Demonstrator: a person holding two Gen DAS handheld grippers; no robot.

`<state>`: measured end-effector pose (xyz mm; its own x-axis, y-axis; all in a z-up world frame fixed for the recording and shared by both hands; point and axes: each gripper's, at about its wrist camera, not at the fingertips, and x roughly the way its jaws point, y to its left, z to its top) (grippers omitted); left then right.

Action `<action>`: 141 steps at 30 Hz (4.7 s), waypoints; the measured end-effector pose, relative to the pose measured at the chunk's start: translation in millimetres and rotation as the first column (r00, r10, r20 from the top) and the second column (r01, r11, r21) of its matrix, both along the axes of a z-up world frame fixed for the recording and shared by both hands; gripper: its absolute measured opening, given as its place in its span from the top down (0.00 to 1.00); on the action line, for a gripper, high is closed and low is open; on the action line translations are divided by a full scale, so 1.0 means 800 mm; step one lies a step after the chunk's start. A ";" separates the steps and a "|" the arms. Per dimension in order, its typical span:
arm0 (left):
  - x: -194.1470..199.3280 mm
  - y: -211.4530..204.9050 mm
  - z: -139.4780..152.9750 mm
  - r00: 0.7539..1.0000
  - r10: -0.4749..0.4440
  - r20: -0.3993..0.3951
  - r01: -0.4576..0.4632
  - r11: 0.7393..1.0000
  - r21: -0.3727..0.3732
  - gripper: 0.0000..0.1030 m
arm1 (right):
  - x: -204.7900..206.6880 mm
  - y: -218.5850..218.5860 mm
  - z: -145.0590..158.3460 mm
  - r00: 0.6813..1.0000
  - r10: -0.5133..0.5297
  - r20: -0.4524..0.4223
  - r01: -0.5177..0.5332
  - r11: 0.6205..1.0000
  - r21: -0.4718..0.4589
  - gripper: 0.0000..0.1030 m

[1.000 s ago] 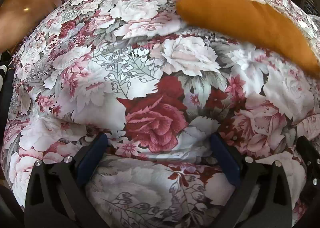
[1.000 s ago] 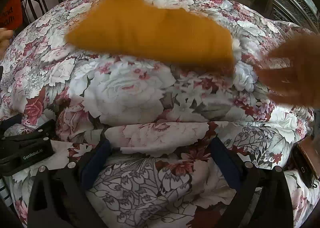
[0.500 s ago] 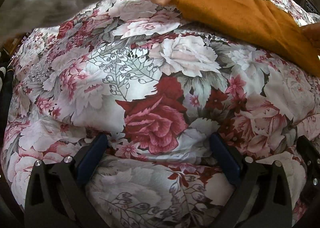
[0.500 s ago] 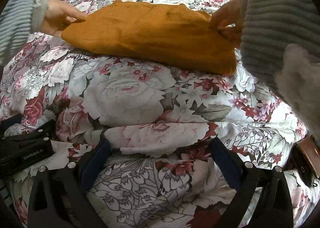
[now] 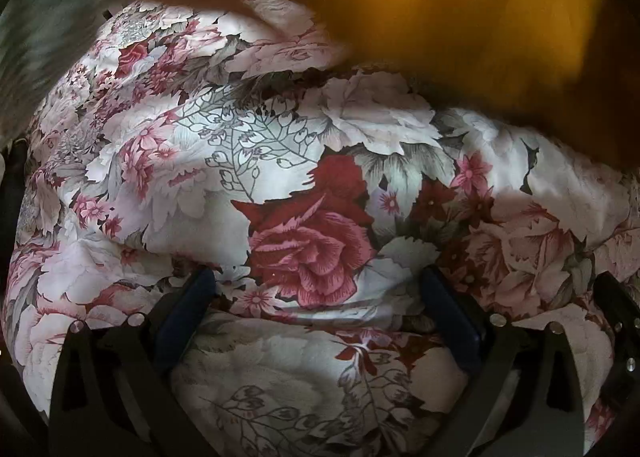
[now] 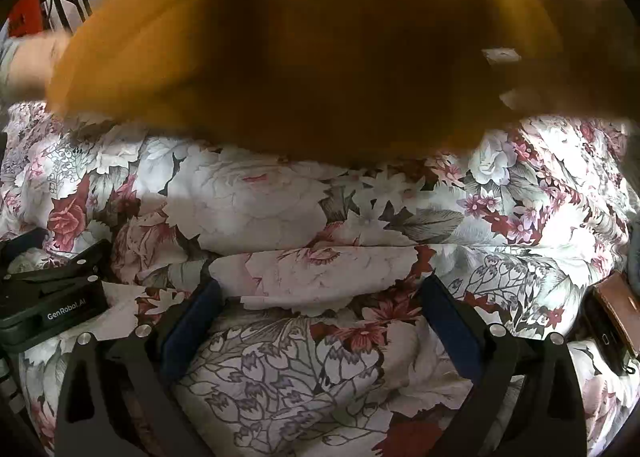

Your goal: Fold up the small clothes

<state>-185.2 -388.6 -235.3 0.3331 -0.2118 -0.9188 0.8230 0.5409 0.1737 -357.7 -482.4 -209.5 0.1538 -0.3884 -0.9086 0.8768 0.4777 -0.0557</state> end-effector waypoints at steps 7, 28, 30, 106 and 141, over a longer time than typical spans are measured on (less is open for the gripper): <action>0.003 -0.004 -0.001 1.000 -0.002 0.002 0.002 1.000 0.006 0.04 | 0.003 -0.002 -0.001 1.000 0.002 -0.004 -0.002 1.000 0.000 0.03; 0.007 -0.006 -0.004 1.000 -0.004 0.000 0.004 1.000 0.011 0.04 | 0.003 -0.004 -0.002 1.000 0.002 -0.006 -0.002 1.000 0.004 0.03; 0.008 -0.007 -0.004 1.000 -0.004 0.001 0.004 1.000 0.010 0.04 | 0.004 -0.003 -0.002 1.000 0.002 -0.006 -0.002 1.000 0.002 0.03; -0.005 -0.009 -0.004 1.000 -0.009 0.006 0.009 1.000 0.010 0.04 | -0.004 -0.008 -0.004 1.000 0.007 -0.004 -0.007 1.000 0.002 0.03; -0.009 -0.007 -0.009 1.000 0.005 0.016 -0.005 1.000 -0.013 0.04 | -0.009 -0.011 -0.004 0.999 -0.025 0.027 0.025 1.000 -0.016 0.03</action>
